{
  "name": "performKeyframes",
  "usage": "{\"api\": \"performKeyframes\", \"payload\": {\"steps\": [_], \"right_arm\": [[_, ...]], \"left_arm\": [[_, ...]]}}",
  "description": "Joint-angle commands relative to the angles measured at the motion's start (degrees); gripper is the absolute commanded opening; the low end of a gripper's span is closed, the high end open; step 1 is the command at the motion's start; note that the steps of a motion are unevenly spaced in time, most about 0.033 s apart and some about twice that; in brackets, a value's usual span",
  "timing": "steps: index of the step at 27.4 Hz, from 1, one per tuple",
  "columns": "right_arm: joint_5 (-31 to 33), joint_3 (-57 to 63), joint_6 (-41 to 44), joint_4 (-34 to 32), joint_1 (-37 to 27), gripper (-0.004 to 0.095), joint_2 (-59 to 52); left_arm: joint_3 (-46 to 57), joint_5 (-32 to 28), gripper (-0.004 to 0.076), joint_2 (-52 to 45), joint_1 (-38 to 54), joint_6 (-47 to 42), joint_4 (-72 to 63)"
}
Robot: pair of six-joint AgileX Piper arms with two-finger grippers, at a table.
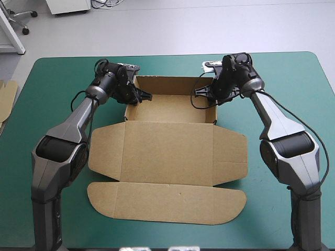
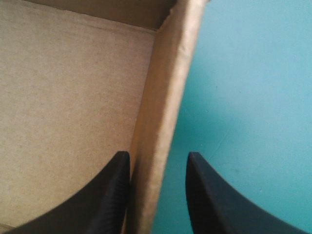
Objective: Fold the box
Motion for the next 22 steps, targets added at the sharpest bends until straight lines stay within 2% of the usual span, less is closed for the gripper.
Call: {"api": "performKeyframes", "payload": {"steps": [1,4,22], "right_arm": [[0.4,-2.1,-0.44,-0.64,-0.18,0.0363,-3.64],[0.4,-2.1,-0.44,-0.75,-0.18,0.0363,-4.23],[0.4,-2.1,-0.98,-0.86,-0.02,0.0363,-12.51]], "left_arm": [[-0.53,-1.31,0.0324,-2.33,0.06,-0.07,0.0],[-0.53,-1.85,0.0348,-3.61,0.06,0.87,0.33],[-0.53,-1.08,0.0347,-12.89,-0.28,1.68,0.58]]}}
